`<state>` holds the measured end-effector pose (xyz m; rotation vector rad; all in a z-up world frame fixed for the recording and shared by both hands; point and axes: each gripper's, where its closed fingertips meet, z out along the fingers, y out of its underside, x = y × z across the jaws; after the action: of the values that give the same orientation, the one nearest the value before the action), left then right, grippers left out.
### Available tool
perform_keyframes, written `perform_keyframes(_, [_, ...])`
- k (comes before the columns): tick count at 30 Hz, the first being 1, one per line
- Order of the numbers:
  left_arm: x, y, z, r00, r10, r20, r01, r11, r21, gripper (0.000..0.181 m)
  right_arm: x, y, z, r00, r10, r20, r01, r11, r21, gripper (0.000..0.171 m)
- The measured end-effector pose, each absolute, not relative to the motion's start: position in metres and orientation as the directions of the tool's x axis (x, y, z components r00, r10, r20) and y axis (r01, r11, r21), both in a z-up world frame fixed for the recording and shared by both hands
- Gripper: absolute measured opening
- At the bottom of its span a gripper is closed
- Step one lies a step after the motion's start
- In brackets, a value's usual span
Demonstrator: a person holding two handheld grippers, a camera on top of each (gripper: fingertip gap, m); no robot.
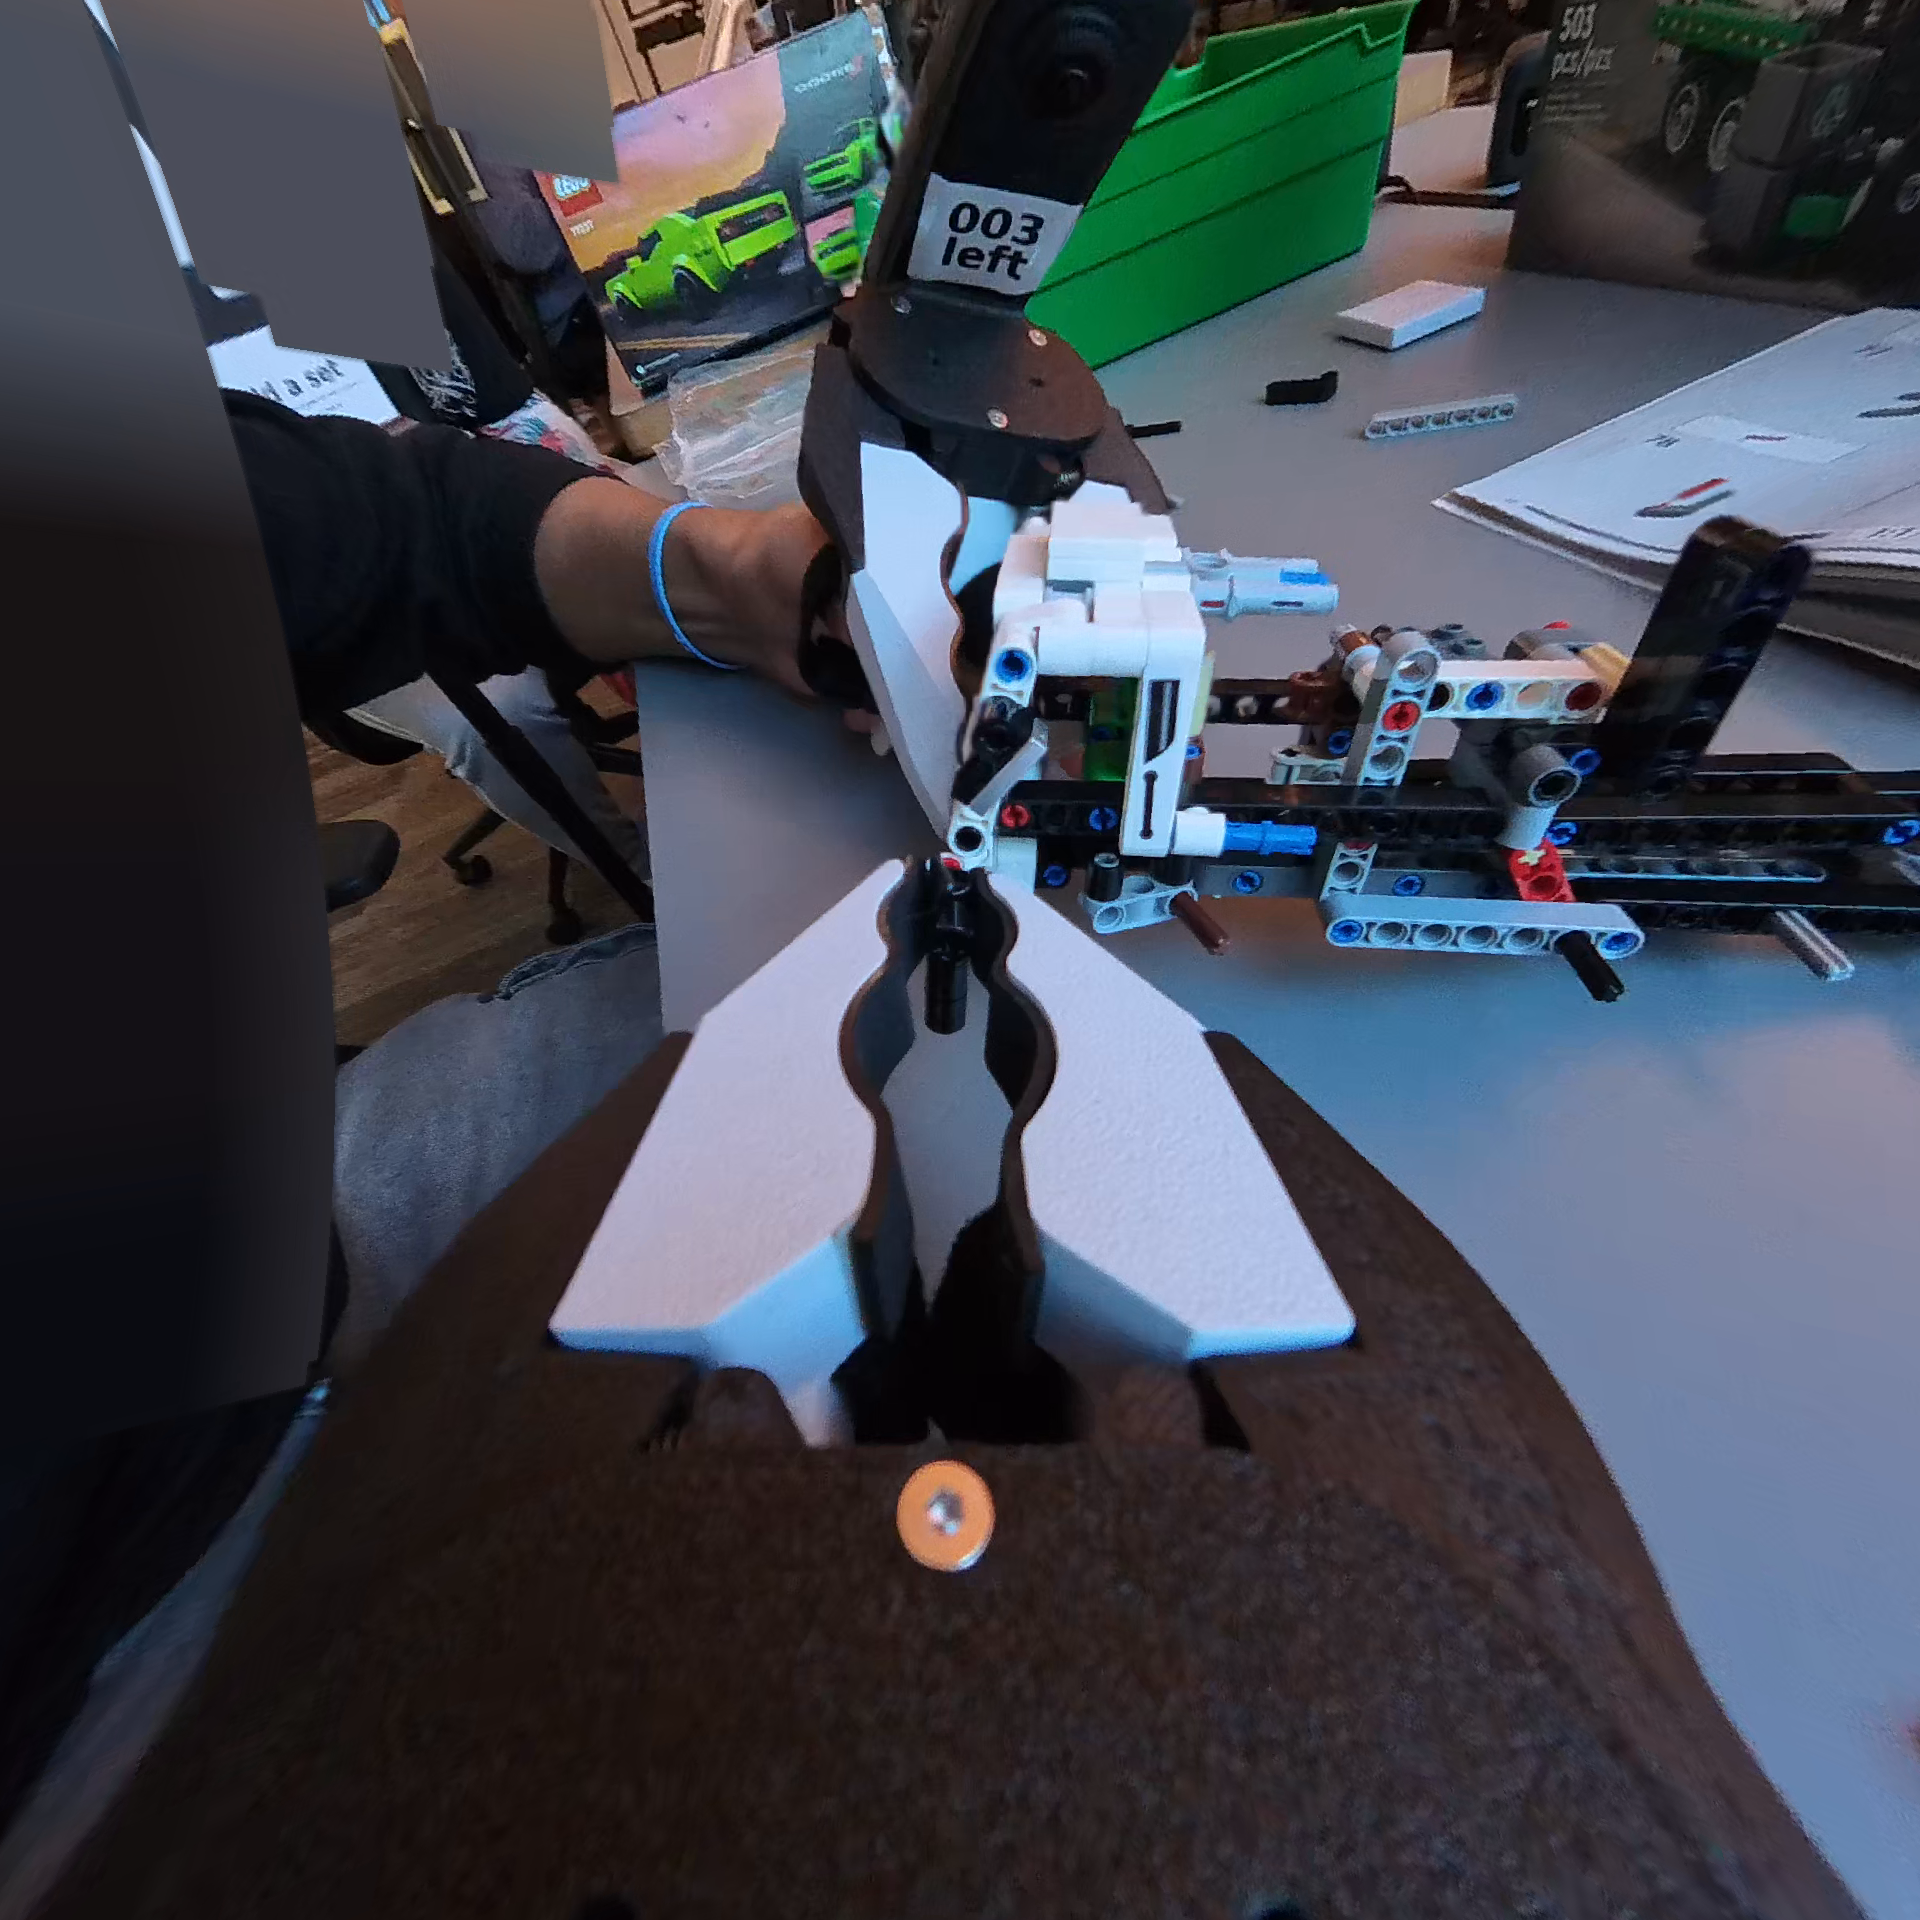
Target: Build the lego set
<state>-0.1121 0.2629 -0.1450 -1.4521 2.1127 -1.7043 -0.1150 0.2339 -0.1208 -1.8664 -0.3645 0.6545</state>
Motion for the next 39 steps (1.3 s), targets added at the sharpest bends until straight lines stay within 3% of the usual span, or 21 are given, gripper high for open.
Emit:
perform_keyframes(18, [-0.121, 0.255, -0.140, -0.609, -0.607, 0.510, -0.616, -0.042, -0.786, 0.053, -0.128, 0.223, -0.115, 0.600, 0.642, -0.478, -0.158, -0.490, -0.857, 0.006])
perform_keyframes(39, [-0.119, 0.257, -0.142, -0.596, -0.607, 0.526, -0.632, -0.050, -0.774, 0.054, -0.128, 0.226, -0.117, 0.659, 0.637, -0.400, -0.113, -0.442, -0.890, 0.006])
